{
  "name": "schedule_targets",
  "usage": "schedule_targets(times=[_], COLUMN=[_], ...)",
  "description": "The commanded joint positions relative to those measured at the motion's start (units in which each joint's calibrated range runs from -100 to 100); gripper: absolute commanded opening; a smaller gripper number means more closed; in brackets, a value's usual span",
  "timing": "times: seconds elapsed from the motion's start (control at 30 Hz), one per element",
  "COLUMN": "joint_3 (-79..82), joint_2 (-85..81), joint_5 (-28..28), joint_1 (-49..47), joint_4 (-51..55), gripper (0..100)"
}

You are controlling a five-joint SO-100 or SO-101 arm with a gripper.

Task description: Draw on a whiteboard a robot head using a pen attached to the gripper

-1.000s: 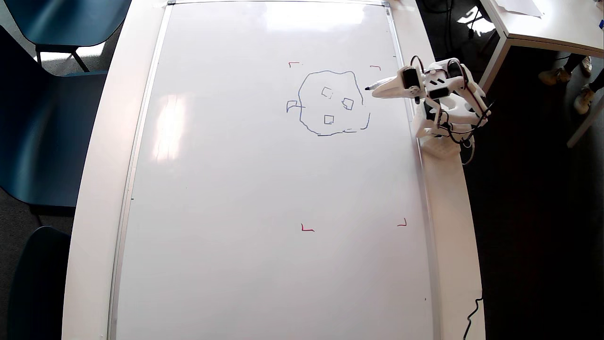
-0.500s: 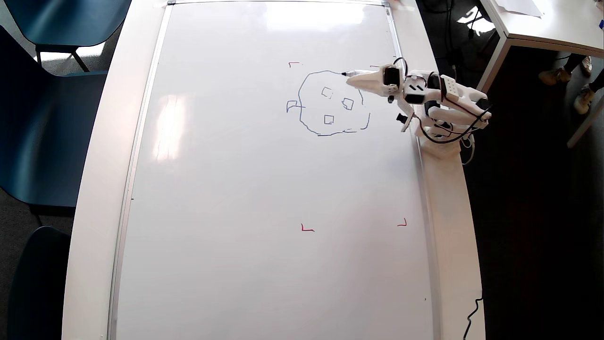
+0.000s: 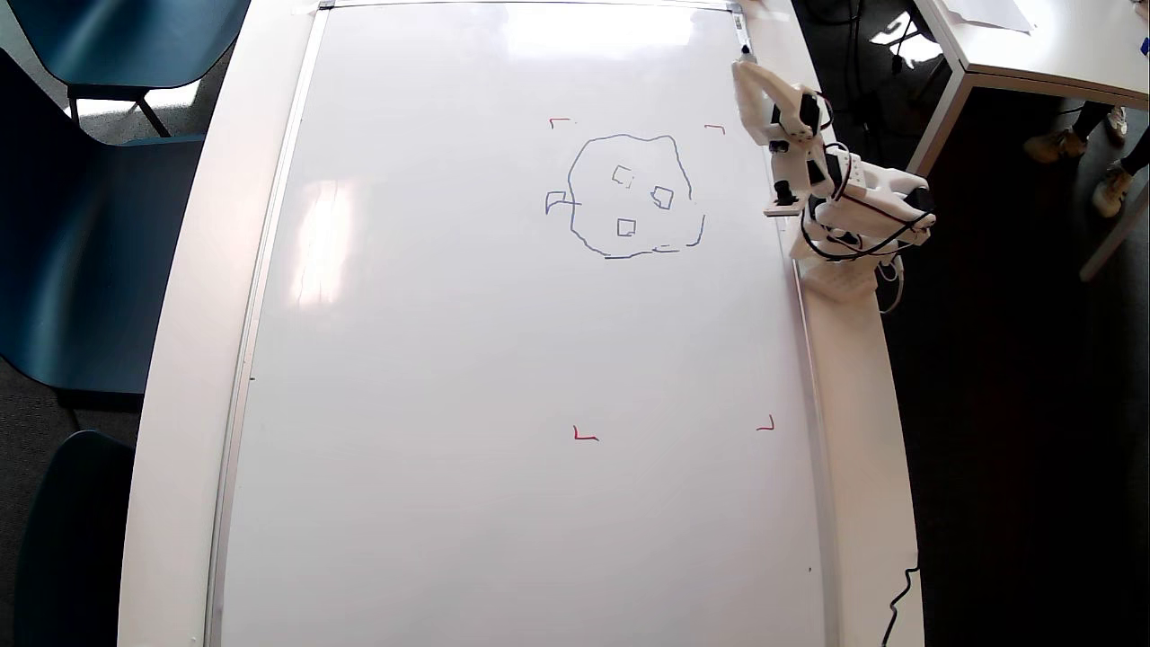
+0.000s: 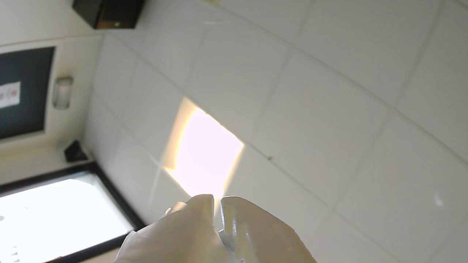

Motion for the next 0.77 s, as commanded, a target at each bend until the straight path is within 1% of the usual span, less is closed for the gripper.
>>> schedule_targets(times=[0.0,0.03,0.2,0.73], joint_3=[0.5,0.5,0.5,0.4], joint_2=[-0.4,-0.4,-0.4,-0.4], joint_5=[0.0,-0.2,-0.4,-0.2], joint_1=[0.1,-0.1,-0.2,-0.3], joint_4=[-15.6,-19.9,-28.4,-47.7], gripper=[1,1,1,1])
